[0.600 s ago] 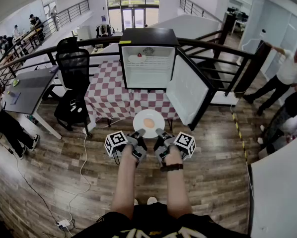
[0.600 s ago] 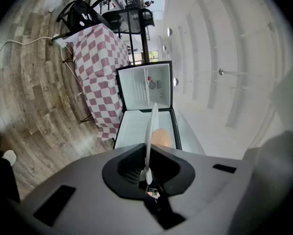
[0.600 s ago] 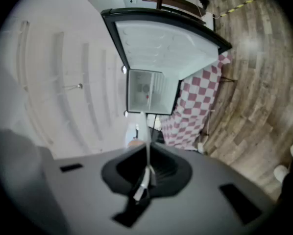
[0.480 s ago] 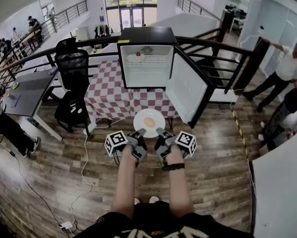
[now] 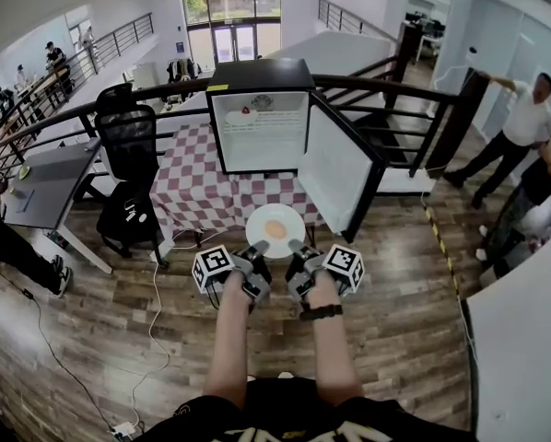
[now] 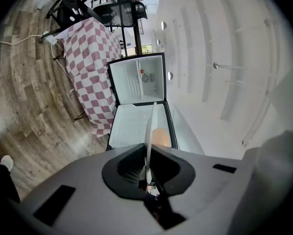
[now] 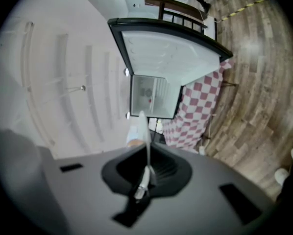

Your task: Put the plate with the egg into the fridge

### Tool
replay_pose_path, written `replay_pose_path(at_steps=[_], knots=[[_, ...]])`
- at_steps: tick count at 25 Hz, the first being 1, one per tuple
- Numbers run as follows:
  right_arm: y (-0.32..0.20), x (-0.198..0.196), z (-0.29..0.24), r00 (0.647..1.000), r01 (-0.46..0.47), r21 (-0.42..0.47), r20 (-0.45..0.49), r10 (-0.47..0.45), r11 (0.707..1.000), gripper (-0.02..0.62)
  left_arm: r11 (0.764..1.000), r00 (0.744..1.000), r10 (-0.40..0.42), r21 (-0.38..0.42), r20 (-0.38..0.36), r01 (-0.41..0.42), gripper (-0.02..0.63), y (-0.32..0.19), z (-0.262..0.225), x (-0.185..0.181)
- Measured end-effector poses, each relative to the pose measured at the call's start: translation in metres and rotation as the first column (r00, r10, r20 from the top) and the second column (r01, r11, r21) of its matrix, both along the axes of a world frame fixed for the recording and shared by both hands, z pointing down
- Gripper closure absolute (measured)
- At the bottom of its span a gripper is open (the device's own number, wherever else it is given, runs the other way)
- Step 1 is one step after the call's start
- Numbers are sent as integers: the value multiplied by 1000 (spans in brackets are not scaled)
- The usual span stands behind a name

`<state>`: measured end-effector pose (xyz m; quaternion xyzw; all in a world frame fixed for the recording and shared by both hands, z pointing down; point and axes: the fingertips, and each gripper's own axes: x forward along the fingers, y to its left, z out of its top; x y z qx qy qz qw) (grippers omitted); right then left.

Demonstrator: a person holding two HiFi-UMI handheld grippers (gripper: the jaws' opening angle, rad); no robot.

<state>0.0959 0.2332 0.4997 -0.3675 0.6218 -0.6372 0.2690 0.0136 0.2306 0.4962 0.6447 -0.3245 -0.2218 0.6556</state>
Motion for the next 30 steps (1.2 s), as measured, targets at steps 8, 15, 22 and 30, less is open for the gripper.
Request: replay_pose_path(at_steps=[8, 15, 22, 30], knots=[[-1, 16, 6, 1000, -8, -19, -10, 7, 1000, 568, 1000, 1000, -6, -14, -3, 6, 566, -2, 9, 16], [-22, 6, 14, 1000, -11, -26, -1, 11, 1000, 566, 999, 1000, -25, -28, -13, 24, 566, -24, 17, 6], [-80, -10, 18, 1000, -30, -19, -6, 30, 999, 566, 999, 999, -8, -35, -36, 7, 566, -82, 19, -9], [-161, -46, 8, 998, -60, -6, 3, 60, 998, 566, 1000, 999, 4, -7, -35, -5, 566, -167, 10, -45]])
